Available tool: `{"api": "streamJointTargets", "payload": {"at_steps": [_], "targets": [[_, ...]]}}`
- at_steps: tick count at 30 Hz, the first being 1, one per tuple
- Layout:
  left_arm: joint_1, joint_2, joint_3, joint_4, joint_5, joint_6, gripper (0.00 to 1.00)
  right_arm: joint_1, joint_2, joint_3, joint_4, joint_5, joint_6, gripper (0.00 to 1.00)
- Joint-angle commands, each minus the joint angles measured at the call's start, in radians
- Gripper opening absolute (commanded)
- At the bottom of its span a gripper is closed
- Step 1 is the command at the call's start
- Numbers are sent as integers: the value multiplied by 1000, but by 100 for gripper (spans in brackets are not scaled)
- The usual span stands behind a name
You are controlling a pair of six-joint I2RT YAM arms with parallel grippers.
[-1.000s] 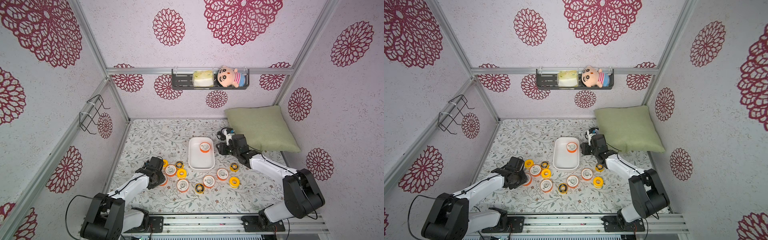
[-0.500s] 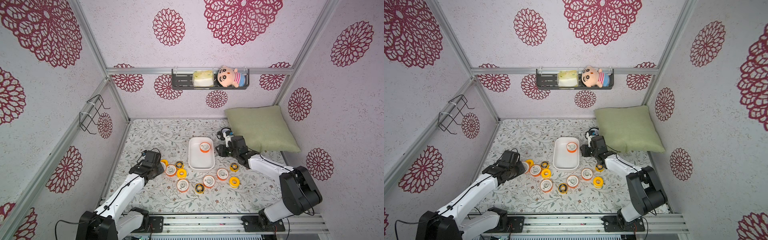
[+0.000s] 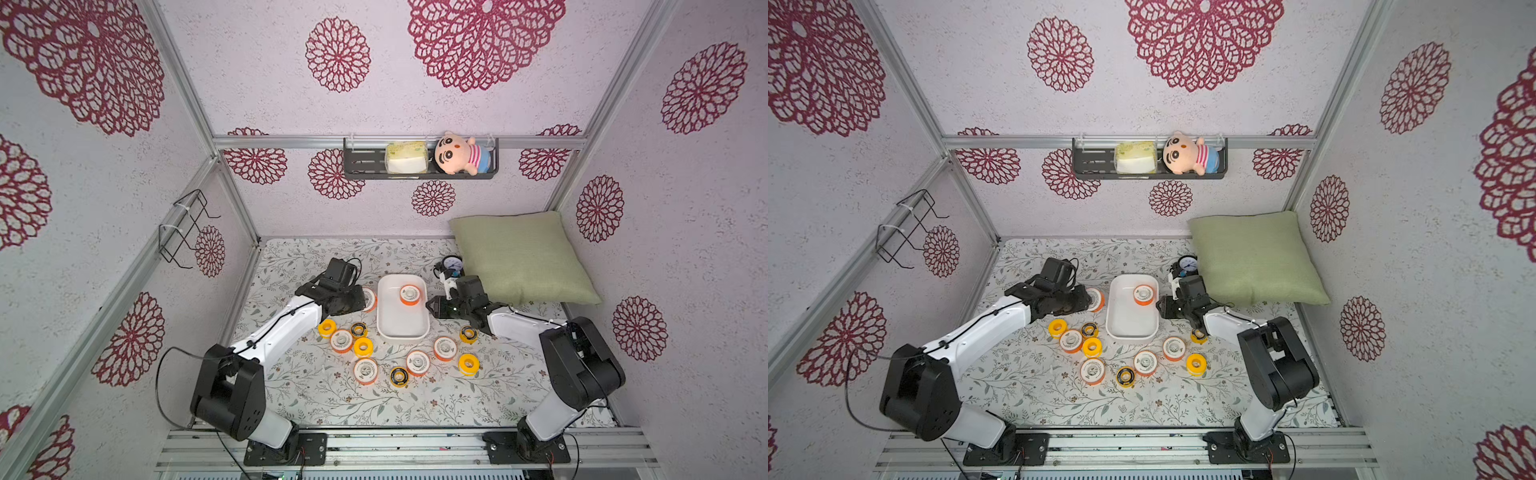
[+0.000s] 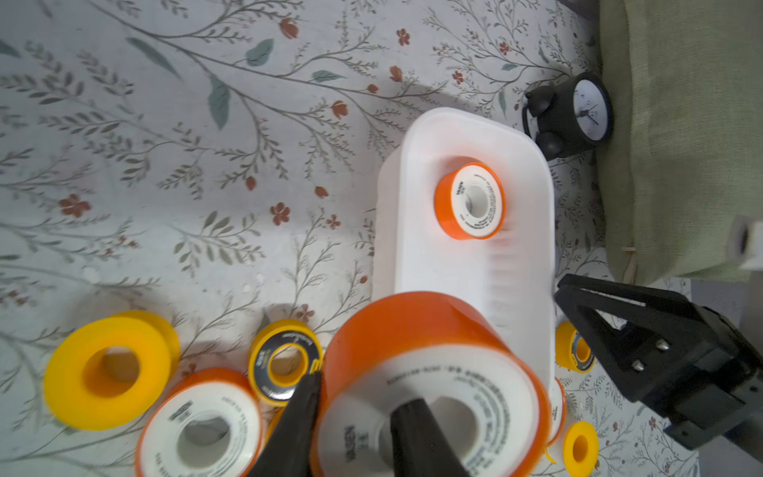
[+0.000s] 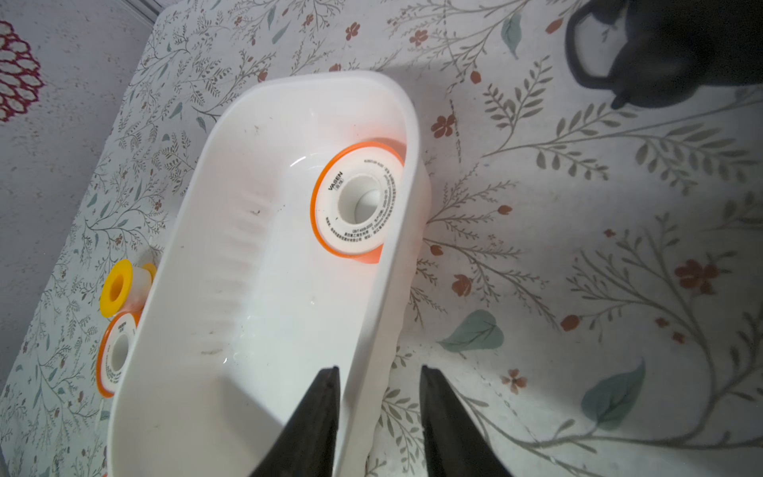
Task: Put the sealing tape into the storage box
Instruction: Pick up the sealing tape at the center of the board, then place the sealing tape in the storage box.
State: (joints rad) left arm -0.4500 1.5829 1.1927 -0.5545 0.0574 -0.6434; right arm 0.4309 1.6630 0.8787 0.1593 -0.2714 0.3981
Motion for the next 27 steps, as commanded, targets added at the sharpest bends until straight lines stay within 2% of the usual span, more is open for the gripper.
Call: {"api": "streamJointTargets", "payload": {"at_steps": [1, 14, 27], "targets": [[-42, 91, 95, -50, 16, 64, 28, -8, 10, 34, 35, -30, 23, 36], [-133, 411, 355, -151, 58, 144, 28, -12, 29, 43, 49, -48, 37, 31], [-170, 563, 448, -149, 79, 139, 29, -12, 35, 44, 48, -63, 41, 31]]}}
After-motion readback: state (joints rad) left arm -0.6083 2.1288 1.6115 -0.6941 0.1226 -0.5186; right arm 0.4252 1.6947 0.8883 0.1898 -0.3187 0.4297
